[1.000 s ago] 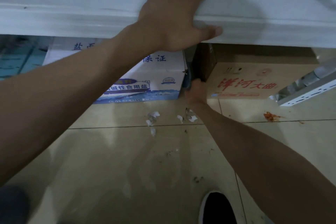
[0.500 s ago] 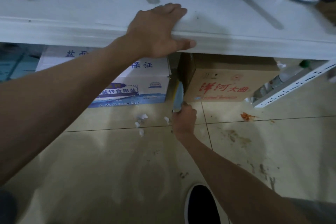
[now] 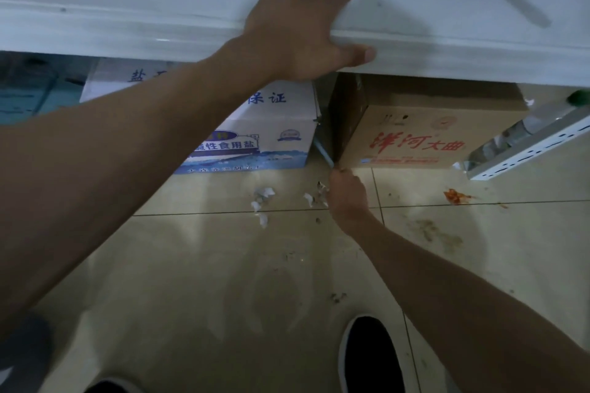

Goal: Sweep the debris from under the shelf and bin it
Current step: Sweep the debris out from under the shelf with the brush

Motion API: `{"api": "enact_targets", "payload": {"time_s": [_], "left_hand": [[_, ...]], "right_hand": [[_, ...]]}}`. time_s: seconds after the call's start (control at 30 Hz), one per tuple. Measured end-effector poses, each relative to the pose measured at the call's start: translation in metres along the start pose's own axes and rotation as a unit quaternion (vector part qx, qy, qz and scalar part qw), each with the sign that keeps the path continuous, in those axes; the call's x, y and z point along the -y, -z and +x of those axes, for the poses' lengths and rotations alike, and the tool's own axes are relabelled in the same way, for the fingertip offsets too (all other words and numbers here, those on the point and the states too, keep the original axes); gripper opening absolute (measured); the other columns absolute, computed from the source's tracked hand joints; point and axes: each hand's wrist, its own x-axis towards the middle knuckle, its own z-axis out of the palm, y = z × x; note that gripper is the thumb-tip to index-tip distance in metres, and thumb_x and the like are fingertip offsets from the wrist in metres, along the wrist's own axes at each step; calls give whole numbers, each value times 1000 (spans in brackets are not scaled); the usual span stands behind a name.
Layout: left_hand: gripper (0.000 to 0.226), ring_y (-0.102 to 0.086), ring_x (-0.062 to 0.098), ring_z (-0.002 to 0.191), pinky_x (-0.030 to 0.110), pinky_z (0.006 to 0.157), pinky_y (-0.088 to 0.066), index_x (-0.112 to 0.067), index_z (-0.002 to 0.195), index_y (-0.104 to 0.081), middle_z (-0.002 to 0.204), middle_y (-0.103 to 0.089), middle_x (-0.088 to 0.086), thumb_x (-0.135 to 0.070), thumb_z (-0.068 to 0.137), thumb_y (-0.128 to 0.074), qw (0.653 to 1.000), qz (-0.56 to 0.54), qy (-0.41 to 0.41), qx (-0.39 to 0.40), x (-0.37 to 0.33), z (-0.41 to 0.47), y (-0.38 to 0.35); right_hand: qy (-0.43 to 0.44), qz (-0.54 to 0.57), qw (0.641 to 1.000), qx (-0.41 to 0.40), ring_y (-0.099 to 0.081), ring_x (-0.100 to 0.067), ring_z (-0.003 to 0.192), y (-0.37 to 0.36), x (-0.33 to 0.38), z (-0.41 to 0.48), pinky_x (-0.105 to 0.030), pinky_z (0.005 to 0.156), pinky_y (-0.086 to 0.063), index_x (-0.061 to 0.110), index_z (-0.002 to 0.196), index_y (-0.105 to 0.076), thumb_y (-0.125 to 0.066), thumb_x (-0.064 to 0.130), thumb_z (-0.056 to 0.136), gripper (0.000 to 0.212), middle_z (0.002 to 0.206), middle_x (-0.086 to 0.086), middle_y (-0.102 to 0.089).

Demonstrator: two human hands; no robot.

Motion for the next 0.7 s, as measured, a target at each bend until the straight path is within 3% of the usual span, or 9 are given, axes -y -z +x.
{"api": "enact_targets", "payload": {"time_s": [0.17, 0.37, 0.57, 0.7], "left_hand": [[88, -37, 19, 139, 44, 108, -30, -30, 151, -27, 155, -34, -10, -81, 80, -41, 1000, -19, 12, 13, -4, -1, 4], [90, -29, 15, 144, 45, 111, -26, -32, 151, -25, 158, -28, -11, -81, 78, -43, 998, -41, 20, 37, -3, -3, 10], [90, -26, 16, 146, 46, 113, -24, -31, 152, -25, 160, -25, -10, -80, 79, -45, 997, -53, 25, 50, -4, -4, 14], [91, -26, 16, 146, 46, 113, -24, -30, 153, -25, 160, -25, -10, -80, 79, -44, 998, -48, 21, 46, -3, -3, 11]], "right_hand": [[1, 45, 999, 28, -59, -30, 106, 0, 7, -39, -35, 86, -47, 1, 131, -45, -42, 23, 99, 39, 119, -17, -57], [-11, 53, 998, 18, -61, -28, 102, 11, 10, -63, -33, 82, -47, 5, 124, -50, -43, 17, 98, 29, 114, -14, -61], [-29, -33, 999, 24, -62, -26, 101, 37, -15, -58, -32, 80, -50, 2, 123, -51, -45, 4, 94, 29, 114, -13, -60], [-43, -127, 990, 33, -66, -25, 95, 44, -33, -47, -31, 73, -52, 2, 111, -61, -49, -1, 91, 23, 106, -12, -64]]}}
